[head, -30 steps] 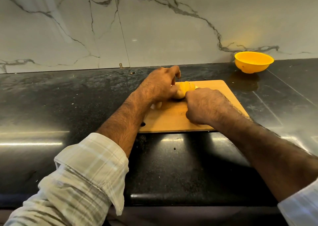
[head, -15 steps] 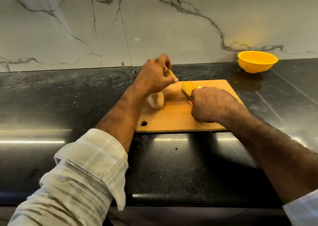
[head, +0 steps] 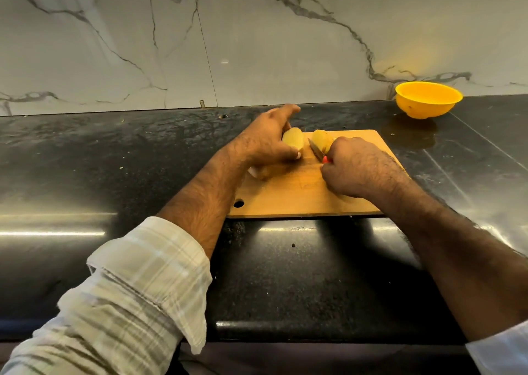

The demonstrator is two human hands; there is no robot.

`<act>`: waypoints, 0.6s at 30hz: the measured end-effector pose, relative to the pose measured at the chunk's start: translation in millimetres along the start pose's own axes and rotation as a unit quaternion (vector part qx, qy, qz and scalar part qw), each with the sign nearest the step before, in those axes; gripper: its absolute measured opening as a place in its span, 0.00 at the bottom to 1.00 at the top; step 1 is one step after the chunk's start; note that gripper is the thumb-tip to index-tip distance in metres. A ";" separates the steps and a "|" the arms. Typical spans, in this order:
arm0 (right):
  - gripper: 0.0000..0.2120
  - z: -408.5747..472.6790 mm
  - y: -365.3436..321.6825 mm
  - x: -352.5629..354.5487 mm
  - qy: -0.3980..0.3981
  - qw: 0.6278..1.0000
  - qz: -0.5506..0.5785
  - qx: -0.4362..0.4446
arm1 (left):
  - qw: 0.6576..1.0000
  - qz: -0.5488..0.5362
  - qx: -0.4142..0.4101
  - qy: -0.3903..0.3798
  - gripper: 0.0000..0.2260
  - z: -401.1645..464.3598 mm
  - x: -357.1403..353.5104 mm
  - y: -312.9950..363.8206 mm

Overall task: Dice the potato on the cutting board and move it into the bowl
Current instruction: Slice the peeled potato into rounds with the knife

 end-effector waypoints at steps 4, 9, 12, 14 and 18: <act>0.18 2.9 1.2 -3.4 0.005 1.000 0.008 -0.001 | 0.983 0.184 0.016 -0.023 0.29 -2.8 15.0 2.2; 0.19 4.5 -2.0 -6.0 0.011 1.000 0.005 0.018 | 0.982 0.182 0.038 -0.033 0.28 -4.9 20.5 1.3; 0.18 6.8 -4.0 -8.0 0.021 0.999 0.018 0.021 | 0.992 0.120 0.047 -0.005 0.28 -1.5 16.1 -2.7; 0.18 8.9 -3.2 -8.3 0.032 0.999 0.036 0.016 | 0.995 0.086 0.042 0.019 0.27 -0.8 10.9 -1.5; 0.18 10.0 -2.8 -6.6 0.042 0.997 0.060 0.017 | 0.997 0.070 0.039 0.011 0.28 1.2 5.7 5.6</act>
Point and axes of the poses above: each hand's wrist, its own z-axis towards the middle knuckle, its own x-axis out of the back of the hand, y = z × x, the point moved 1 cm from there along z, towards the middle knuckle, and after that the axes turned 11 degrees about -z, right-handed, at the moved point
